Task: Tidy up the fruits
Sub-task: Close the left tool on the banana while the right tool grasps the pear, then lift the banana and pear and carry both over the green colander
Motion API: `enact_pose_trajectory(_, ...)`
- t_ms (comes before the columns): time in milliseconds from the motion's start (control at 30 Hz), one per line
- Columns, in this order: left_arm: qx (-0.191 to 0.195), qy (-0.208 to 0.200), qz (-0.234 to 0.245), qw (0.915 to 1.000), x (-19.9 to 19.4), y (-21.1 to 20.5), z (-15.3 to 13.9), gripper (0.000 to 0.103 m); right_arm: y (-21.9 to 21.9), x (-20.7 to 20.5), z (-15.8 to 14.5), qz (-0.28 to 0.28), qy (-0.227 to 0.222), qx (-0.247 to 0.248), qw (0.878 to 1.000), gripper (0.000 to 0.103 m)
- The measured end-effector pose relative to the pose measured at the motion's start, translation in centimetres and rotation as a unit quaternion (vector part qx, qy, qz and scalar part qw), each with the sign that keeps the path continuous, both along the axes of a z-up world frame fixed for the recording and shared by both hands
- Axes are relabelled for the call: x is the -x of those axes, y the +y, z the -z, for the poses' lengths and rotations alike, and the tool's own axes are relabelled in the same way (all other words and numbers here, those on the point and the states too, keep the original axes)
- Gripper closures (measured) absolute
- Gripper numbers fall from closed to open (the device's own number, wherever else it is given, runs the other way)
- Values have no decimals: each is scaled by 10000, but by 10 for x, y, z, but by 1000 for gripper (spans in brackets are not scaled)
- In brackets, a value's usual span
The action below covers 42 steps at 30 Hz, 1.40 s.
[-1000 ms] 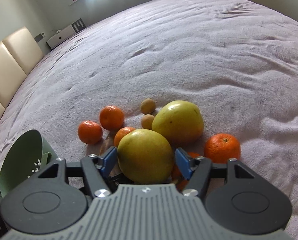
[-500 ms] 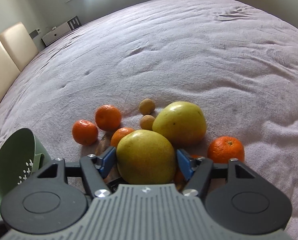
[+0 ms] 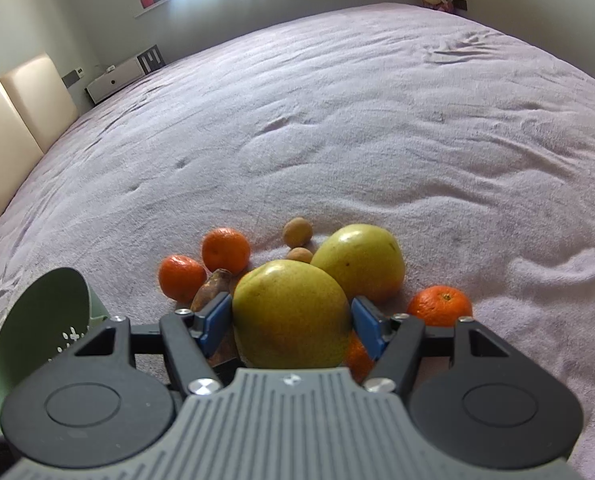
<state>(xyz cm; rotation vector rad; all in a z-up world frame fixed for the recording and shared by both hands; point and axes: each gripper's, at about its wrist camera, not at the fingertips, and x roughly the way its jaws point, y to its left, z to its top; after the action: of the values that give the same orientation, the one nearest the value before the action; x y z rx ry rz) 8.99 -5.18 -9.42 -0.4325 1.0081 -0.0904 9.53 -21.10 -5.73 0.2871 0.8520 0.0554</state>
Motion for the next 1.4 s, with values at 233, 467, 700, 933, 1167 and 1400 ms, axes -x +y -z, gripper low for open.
enact_pose_trajectory(233, -201, -171, 7, 9997, 15, 3, -19, 65, -1, 9, -16, -31, -209, -60, 9998, 40)
enact_pose_trajectory(467, -311, -361, 2, 9989, 31, 8, -42, 65, -2, 21, -35, -39, -444, -139, 9989, 40)
enact_pose_trajectory(700, -257, -593, -38, 9979, 46, 19, -68, 65, 0, 33, -55, -85, -690, -270, 9972, 40)
enact_pose_trajectory(933, -114, -799, -165, 9966, 58, 43, -97, 65, 7, 43, -75, -172, -910, -431, 9948, 40)
enact_pose_trajectory(1167, -40, -806, -243, 9964, 60, 85, -118, 65, 29, 49, -93, -434, -1096, -600, 9912, 40)
enact_pose_trajectory(1400, -257, -825, -555, 9947, 59, 132, -128, 65, 64, 47, -103, -906, -1198, -919, 9844, 40)
